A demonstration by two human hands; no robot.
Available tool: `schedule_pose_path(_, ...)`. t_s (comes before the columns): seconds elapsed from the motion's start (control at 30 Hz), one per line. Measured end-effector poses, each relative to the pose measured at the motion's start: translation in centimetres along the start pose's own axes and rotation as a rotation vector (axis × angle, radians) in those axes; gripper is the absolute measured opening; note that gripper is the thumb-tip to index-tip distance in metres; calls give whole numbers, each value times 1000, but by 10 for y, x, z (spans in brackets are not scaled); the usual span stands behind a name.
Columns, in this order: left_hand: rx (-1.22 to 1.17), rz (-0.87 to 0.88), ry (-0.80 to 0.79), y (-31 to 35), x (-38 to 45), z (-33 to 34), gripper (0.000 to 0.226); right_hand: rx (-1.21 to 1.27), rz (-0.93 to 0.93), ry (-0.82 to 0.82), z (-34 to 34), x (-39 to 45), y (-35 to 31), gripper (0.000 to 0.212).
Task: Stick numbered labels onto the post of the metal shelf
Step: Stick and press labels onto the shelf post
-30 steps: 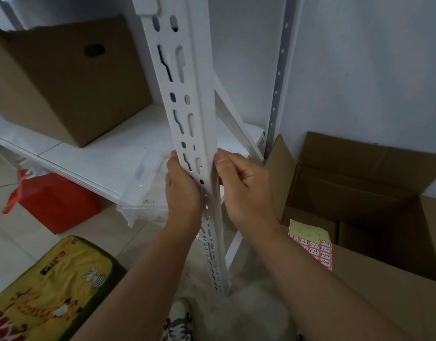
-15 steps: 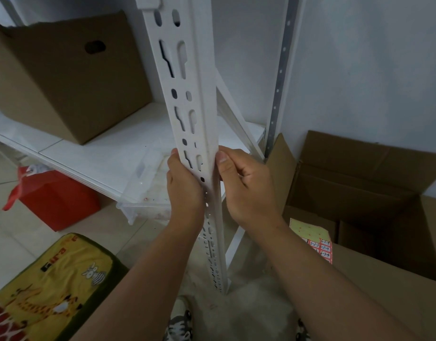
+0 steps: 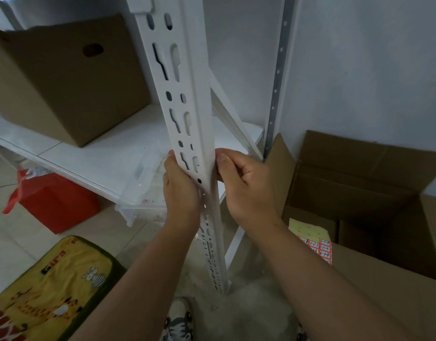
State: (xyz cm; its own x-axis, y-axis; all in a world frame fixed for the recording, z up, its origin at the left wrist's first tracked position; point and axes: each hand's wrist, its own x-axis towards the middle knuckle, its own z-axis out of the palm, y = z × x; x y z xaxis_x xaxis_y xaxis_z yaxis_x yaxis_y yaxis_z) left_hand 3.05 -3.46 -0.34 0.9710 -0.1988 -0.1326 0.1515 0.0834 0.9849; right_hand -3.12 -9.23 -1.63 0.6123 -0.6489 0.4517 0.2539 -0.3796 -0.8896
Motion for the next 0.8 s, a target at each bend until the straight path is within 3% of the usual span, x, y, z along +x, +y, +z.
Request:
schedule_pose_path(0.13, 5, 15, -4, 3, -3, -1, 43, 94, 116, 7, -2, -1, -2, 25)
schedule_pose_path(0.33, 35, 94, -8, 1, -5, -4, 40, 161, 143, 23, -5, -7, -8, 20)
schedule_pose_path(0.4, 57, 285, 39, -4, -4, -7, 29, 111, 102, 31, -8, -9, -12, 15)
schedule_pose_path(0.5, 25, 756, 95, -1, -6, -16, 18, 27, 46, 32, -13, -12, -17, 8)
schedule_pose_path(0.6, 114, 1106, 3, 1, -19, -25, 15, 22, 5, 4, -16, -15, -25, 22)
schedule_pose_path(0.8, 234, 1148, -297, 2, -37, -29, 17, -1, -27, -30, -15, -18, -23, 24)
